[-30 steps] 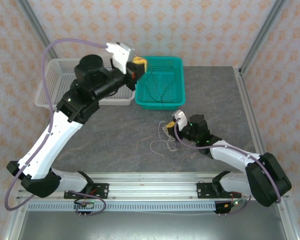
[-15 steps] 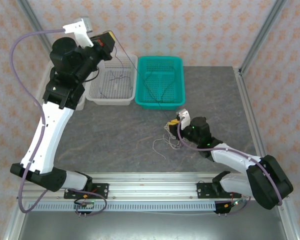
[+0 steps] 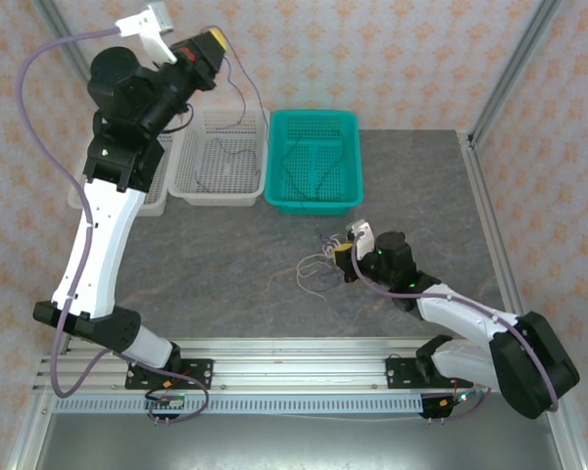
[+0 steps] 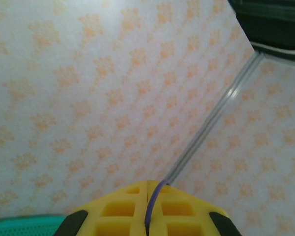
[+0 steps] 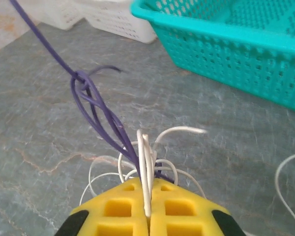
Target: Untangle the cables
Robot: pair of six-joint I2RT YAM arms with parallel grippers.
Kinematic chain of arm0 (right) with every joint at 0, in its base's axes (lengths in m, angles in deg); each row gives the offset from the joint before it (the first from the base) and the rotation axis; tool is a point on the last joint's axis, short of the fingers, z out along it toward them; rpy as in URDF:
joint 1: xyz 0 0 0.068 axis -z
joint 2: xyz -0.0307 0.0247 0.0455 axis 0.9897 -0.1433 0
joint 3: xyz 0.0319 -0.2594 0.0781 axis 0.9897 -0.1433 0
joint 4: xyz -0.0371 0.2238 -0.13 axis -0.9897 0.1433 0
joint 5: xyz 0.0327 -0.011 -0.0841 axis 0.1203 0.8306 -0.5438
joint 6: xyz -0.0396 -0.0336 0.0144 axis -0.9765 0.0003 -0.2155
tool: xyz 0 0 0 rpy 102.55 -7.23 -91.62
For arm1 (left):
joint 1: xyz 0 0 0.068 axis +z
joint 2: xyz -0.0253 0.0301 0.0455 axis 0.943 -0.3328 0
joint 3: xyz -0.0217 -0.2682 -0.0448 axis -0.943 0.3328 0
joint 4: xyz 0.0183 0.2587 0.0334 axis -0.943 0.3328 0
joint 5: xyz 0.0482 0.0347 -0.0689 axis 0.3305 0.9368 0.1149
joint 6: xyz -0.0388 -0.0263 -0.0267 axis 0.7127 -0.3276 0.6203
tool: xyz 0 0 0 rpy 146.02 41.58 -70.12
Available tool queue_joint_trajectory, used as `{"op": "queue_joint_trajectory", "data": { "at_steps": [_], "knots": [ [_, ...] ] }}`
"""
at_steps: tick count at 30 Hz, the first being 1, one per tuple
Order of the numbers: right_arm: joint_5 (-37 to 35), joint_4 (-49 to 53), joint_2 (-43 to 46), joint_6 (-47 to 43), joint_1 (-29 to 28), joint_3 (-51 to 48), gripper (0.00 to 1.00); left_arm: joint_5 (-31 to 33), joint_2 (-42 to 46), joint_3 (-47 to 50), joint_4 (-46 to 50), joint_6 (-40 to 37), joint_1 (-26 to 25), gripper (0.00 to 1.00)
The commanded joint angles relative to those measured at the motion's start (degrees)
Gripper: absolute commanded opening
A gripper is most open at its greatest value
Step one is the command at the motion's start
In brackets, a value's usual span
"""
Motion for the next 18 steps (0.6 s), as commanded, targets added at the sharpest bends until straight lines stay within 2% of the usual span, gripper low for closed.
{"op": "queue_joint_trajectory", "data": {
  "at_steps": [1,3,5,6,7,11,18],
  "knots": [
    [2.7,3.1,2.6,-1.3,0.0,3.8,0.00,-3.0,5.3,8.9,3.1,-7.6,-3.9,0.00],
    [1.5,4.4,3.5,-2.1,0.1,4.9,0.01,-3.0,8.9,17.0,-2.3,-4.0,-4.2,0.00],
    [0.9,4.1,4.6,-2.2,0.1,5.2,0.45,-3.0,11.8,21.7,-5.1,-2.8,-4.4,0.00],
    [1.0,3.7,5.1,-2.4,0.1,5.2,0.60,-3.0,12.5,22.4,-5.1,-2.6,-4.5,0.00],
    [1.3,2.9,5.7,-2.6,0.0,5.1,0.69,-3.1,13.0,22.7,-4.9,-2.7,-4.6,0.00],
    [4.5,0.3,4.6,-5.0,0.1,6.6,0.80,-3.8,13.5,21.7,-3.8,-2.7,-5.0,0.00],
    [17.3,-6.0,-6.9,-10.9,-1.0,11.6,0.79,-4.0,13.7,19.9,-3.8,-1.9,-5.7,0.00]
  ]
}}
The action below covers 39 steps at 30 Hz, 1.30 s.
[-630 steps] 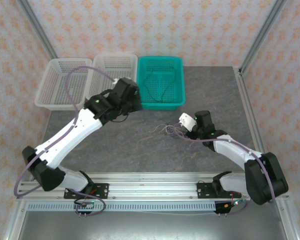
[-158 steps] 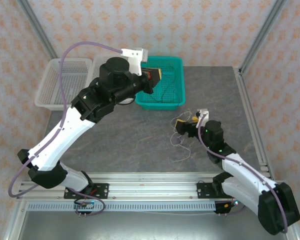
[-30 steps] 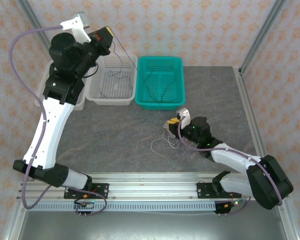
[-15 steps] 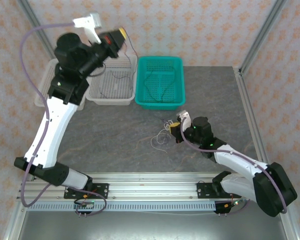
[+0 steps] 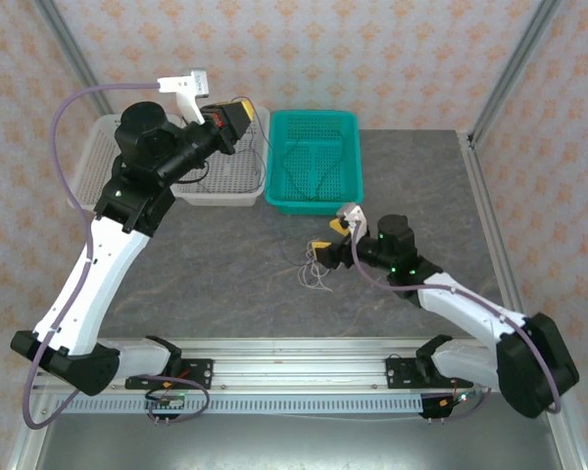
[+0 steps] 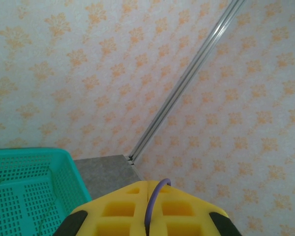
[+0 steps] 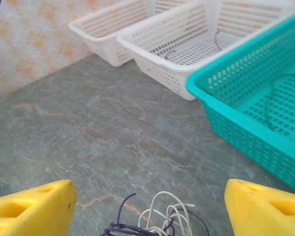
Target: Untangle the cables
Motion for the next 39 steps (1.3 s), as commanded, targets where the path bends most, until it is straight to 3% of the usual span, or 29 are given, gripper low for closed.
{"op": "queue_joint_trajectory", "data": {
  "at_steps": [1,3,5,9,15,20,22,27,29,31,35,39],
  "knots": [
    [8.8,-4.2,-5.5,-5.4,-1.0,3.7,0.79,-1.1,1.0,-2.6,-2.4,0.7,-0.4,0.00],
    [13.3,-1.7,-9.1,-9.7,-1.3,5.8,0.77,-0.8,1.0,-3.5,-1.5,0.2,-0.4,0.00],
    [16.7,7.2,-12.4,-18.3,-2.5,9.2,0.76,-0.1,1.2,-4.9,-0.3,-0.5,-0.4,0.00],
    [7.1,22.9,-17.5,-35.8,-7.0,14.6,0.78,1.1,1.4,-8.3,3.1,-1.4,-0.4,0.00],
    [-3.8,14.8,-24.2,-31.6,-7.9,16.4,0.70,2.9,3.7,-8.7,4.5,-1.7,-0.4,0.00],
    [-7.2,10.3,-29.6,-27.6,-8.6,17.5,0.63,3.8,6.6,-7.0,4.1,-2.3,-0.4,0.00],
    [-7.6,8.6,-31.3,-25.8,-8.9,17.3,0.56,4.3,7.6,-6.5,4.0,-2.7,-0.5,0.00],
    [-9.7,4.1,-32.1,-19.4,-9.0,15.5,0.24,8.6,10.7,-4.5,5.2,-3.5,-0.4,0.00],
    [-10.1,1.5,-30.8,-17.2,-9.0,13.1,0.09,11.5,12.4,-3.2,7.0,-4.2,-0.2,0.00],
    [-10.1,1.4,-28.5,-16.7,-9.0,10.9,0.00,16.6,14.0,-2.1,12.2,-5.4,-0.2,0.00],
    [-12.5,1.3,-19.1,-15.6,-9.0,4.0,0.00,33.5,19.5,3.8,26.4,-7.2,-0.1,0.00],
    [-14.3,5.0,-7.6,-17.1,-8.7,-1.3,0.00,43.2,29.7,21.4,28.9,-4.5,0.0,0.00]
  ]
}}
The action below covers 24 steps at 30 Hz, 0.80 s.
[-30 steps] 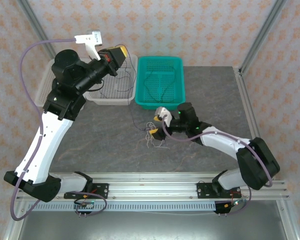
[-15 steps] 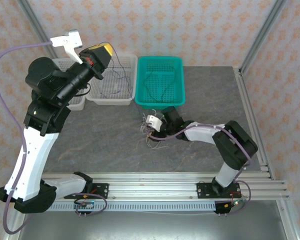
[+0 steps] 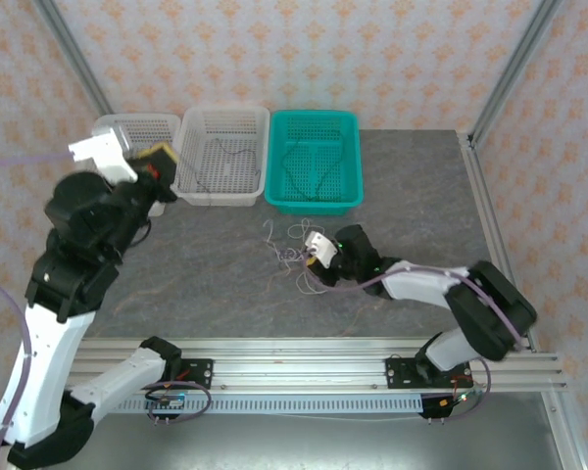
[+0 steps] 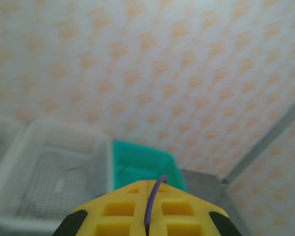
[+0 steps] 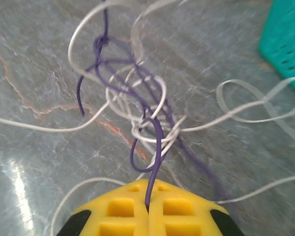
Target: Untangle the cables
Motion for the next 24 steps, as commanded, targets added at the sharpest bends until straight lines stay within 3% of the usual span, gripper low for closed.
{"op": "queue_joint_trajectory", "data": {
  "at_steps": [1,3,6,9,12,15,18,21,24],
  "knots": [
    [-2.2,2.2,9.5,0.1,0.4,-2.4,0.00,13.0,7.7,13.2,6.7,1.3,0.0,0.00],
    [-1.7,4.7,14.1,0.1,1.3,-3.4,0.00,13.3,12.3,21.8,4.6,4.0,0.0,0.00],
    [-1.0,7.4,18.9,0.6,3.0,-3.8,0.00,13.1,17.9,32.9,0.7,7.8,0.0,0.28],
    [-1.1,8.2,20.7,1.3,4.5,-3.6,0.00,14.3,22.2,40.0,-1.9,10.3,0.1,0.63],
    [-0.9,8.1,20.9,1.4,5.3,-3.2,0.00,15.7,25.2,42.4,-2.3,9.8,0.0,0.80],
    [-0.7,8.4,20.6,1.4,5.5,-2.4,0.00,10.8,25.5,41.2,-4.3,0.7,0.1,0.87],
    [0.1,9.0,20.1,1.1,5.9,-1.5,0.00,-7.0,20.0,36.5,-4.9,-14.4,0.0,0.86],
    [1.9,9.7,19.4,1.1,6.4,-0.6,0.00,-22.8,11.5,30.1,0.0,-21.6,-0.2,0.82],
    [3.5,9.1,18.5,1.4,6.6,0.0,0.00,-29.0,6.6,28.8,-0.1,-25.4,-2.2,0.79]
  ]
}}
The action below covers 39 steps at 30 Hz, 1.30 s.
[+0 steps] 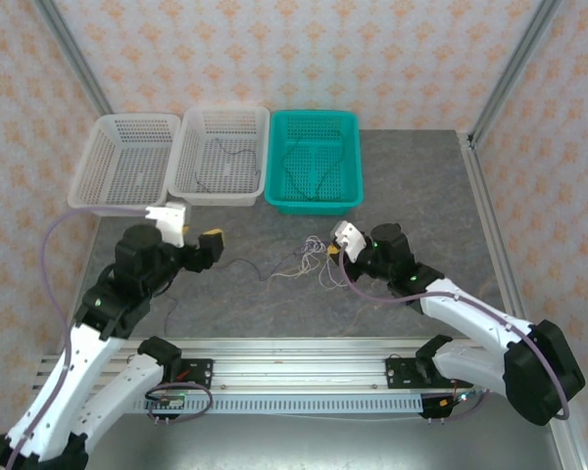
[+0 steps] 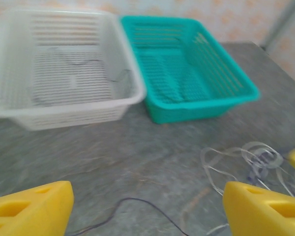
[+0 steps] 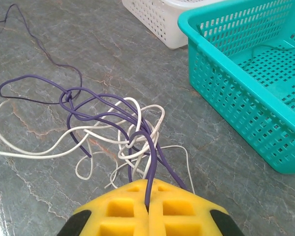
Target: Untangle the cables
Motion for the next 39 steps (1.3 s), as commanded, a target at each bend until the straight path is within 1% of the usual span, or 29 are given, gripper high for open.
{"op": "queue_joint_trajectory", "data": {
  "at_steps": [1,2,4,7,12,16,21,23,25,26,28,29,31,34,36,39],
  "knots": [
    [2.5,-0.1,-0.9,0.9,0.4,2.4,0.00,-13.1,-3.7,-0.3,0.2,-10.5,-2.7,0.76],
    [2.5,-0.3,-1.0,1.0,0.3,2.6,0.00,-13.0,-4.6,0.3,-1.0,-11.1,-3.7,0.74],
    [2.3,-0.4,-1.3,1.1,0.4,3.2,0.00,-13.0,-7.3,1.7,-4.1,-10.8,-5.9,0.73],
    [2.2,0.3,-1.4,0.8,0.5,3.8,0.00,-15.7,-12.7,3.4,-9.7,-9.3,-8.7,0.73],
    [2.2,1.3,-1.1,0.7,0.5,4.1,0.00,-21.5,-22.9,4.4,-20.2,-1.6,-9.6,0.73],
    [2.1,1.4,-0.9,1.0,0.5,4.1,0.00,-25.0,-31.2,1.9,-19.8,1.5,-9.6,0.72],
    [1.8,1.5,-0.7,1.1,0.4,4.1,0.00,-24.3,-34.7,1.9,-21.0,2.1,-9.7,0.64],
    [1.5,0.7,-0.8,1.4,0.5,3.8,0.00,-25.8,-36.8,1.5,-20.4,1.4,-9.6,0.59],
    [1.4,0.3,-0.9,1.9,0.5,3.8,0.00,-26.8,-38.8,1.2,-20.5,1.4,-9.7,0.51],
    [1.4,0.1,-0.9,2.0,0.5,3.8,0.00,-26.8,-39.6,1.1,-21.0,1.9,-9.6,0.39],
    [0.9,-0.1,-0.9,2.1,0.5,3.7,0.00,-26.2,-40.3,0.3,-20.9,1.8,-9.7,0.05],
    [0.2,0.0,-0.8,2.1,0.5,3.6,0.00,-25.8,-40.3,-0.4,-20.3,1.1,-9.7,0.00],
    [-3.1,0.9,-1.0,2.3,0.5,3.3,0.00,-24.7,-39.2,-2.0,-19.8,0.9,-9.6,0.00],
    [-13.7,4.5,-2.4,2.2,0.5,2.9,0.00,-23.7,-35.6,-3.9,-20.8,3.2,-8.0,0.00],
    [-18.9,7.3,-3.4,0.6,0.5,2.3,0.00,-24.1,-33.1,-5.2,-20.6,4.6,-5.7,0.00],
    [-23.1,9.9,-4.2,-1.0,0.7,1.5,0.00,-25.7,-29.7,-6.5,-18.4,5.1,-1.8,0.00]
  ]
}}
